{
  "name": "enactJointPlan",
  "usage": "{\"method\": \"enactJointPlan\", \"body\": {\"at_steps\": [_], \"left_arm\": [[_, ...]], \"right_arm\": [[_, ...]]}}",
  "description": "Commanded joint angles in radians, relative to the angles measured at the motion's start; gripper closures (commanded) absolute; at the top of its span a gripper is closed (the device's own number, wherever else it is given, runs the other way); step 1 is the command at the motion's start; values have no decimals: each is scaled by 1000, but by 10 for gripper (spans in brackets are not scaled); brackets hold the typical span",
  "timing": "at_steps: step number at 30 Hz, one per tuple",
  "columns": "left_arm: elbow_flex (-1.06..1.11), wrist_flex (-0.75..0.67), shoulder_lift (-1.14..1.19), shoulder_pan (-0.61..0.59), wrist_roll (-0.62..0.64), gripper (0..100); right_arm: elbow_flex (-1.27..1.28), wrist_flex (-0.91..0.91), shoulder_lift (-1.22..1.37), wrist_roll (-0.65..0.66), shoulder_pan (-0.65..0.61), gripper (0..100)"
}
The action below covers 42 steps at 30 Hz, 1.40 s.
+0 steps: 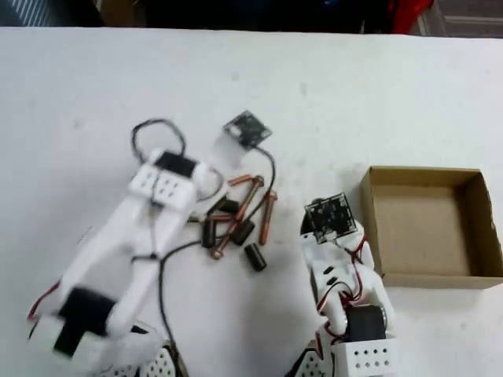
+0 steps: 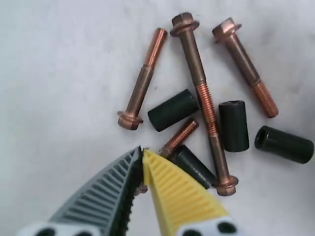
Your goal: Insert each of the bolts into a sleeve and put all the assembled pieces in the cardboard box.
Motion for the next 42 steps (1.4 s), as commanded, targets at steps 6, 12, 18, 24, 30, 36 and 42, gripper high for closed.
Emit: {"method": "enactJointPlan", "body": {"at_steps": [6, 12, 18, 24, 30, 36, 42], "left_arm": [[-620, 321, 395, 71, 129, 972], [-976, 522, 684, 93, 158, 924], [-1312, 644, 928, 93, 158, 902], [-1473, 669, 1053, 116, 204, 897], [-1490, 666, 1063, 136, 207, 841], [-1481, 649, 1072, 128, 207, 842], [-1481, 617, 1072, 136, 212, 842]], "right_arm": [[-11, -25, -13, -109, 10, 981], [-8, -22, -13, -138, 18, 981], [25, -58, -13, -138, 16, 981], [25, -68, -13, -138, 67, 981], [23, -68, -13, -144, 99, 981], [23, -68, -13, -144, 105, 981], [23, -68, -13, -144, 105, 981]]}}
